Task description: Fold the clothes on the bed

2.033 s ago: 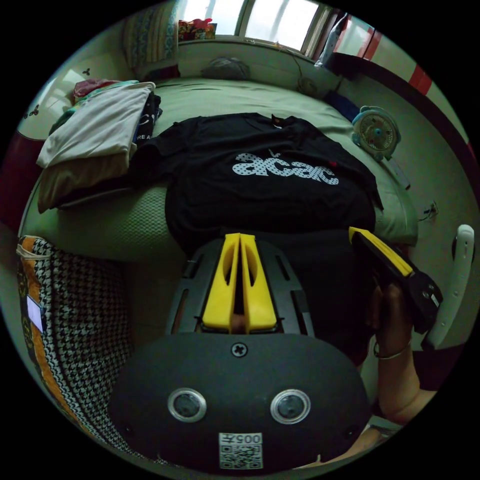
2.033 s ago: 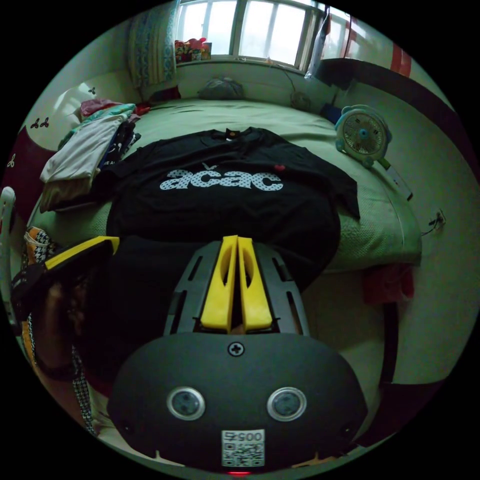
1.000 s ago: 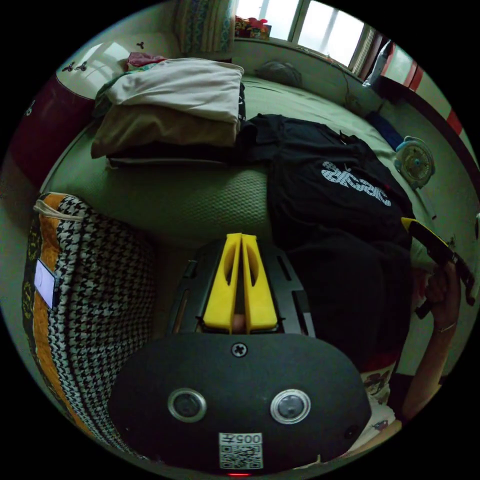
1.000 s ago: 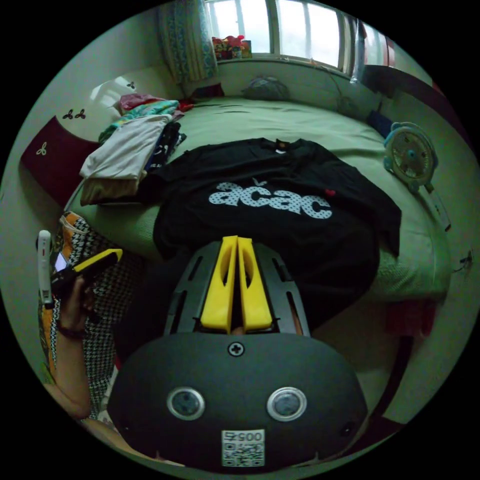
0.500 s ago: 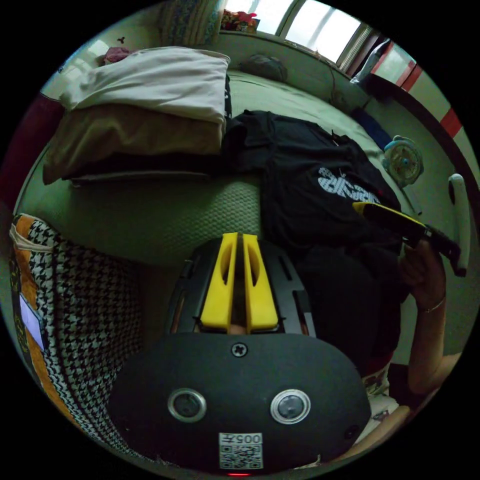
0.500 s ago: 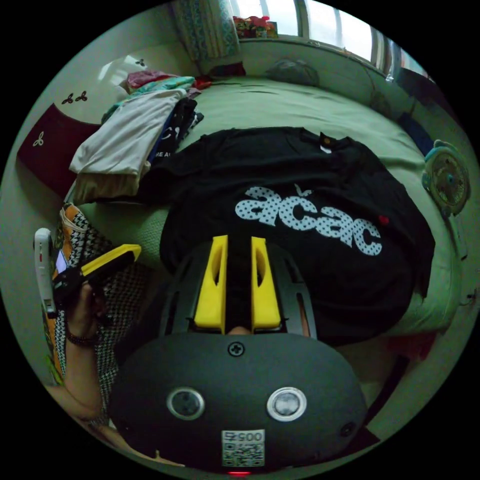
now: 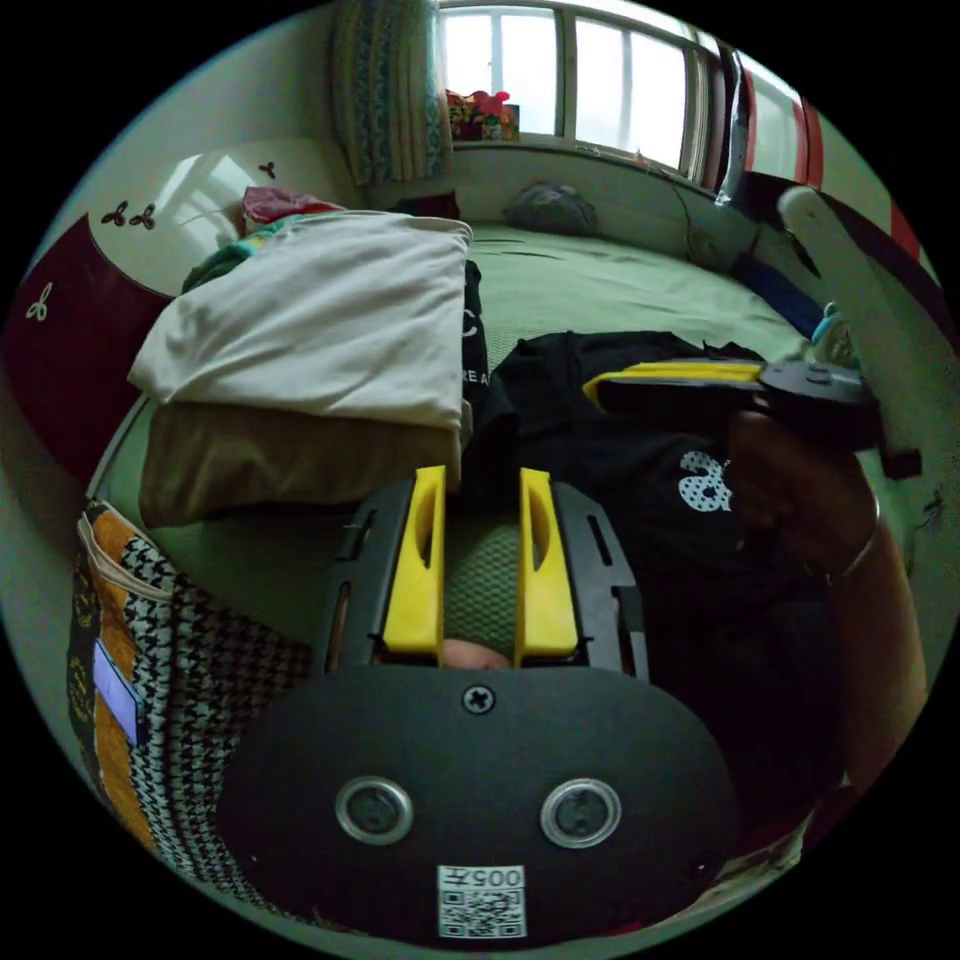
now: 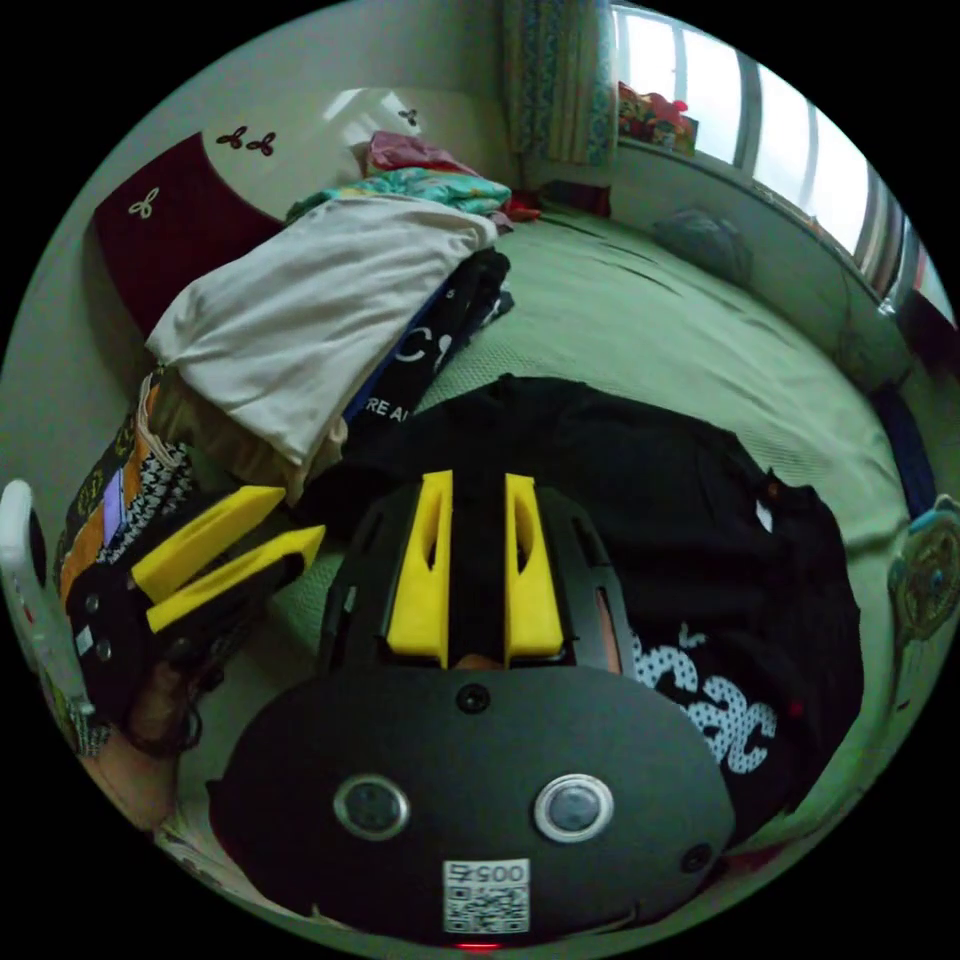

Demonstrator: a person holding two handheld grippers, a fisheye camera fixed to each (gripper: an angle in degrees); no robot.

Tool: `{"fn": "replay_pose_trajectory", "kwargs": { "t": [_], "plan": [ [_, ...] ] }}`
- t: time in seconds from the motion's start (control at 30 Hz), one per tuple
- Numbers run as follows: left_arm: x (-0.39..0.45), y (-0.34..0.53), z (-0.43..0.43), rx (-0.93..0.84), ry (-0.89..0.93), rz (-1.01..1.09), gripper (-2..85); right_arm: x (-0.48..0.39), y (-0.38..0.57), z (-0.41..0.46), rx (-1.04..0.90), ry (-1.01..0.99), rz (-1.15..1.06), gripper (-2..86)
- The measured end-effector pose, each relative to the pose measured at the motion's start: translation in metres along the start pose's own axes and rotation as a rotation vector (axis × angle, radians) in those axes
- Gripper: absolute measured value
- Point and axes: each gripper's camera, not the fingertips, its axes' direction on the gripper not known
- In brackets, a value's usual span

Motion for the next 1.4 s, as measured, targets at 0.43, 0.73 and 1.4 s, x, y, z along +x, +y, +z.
{"fn": "replay_pose_trajectory", "kwargs": {
  "t": [0.43,0.73,1.4],
  "plan": [
    [0.039,-0.029,0.031,-0.062,-0.112,0.028,10.1,0.043,-0.039,0.062,-0.033,-0.064,-0.006,5.4],
    [0.059,-0.045,0.054,-0.098,-0.043,-0.034,8.7,0.088,-0.051,0.068,0.049,-0.127,0.047,-0.7],
    [0.151,-0.099,0.077,-0.026,0.096,0.114,2.0,0.248,-0.031,0.045,0.33,-0.148,0.455,-0.9]
  ]
}}
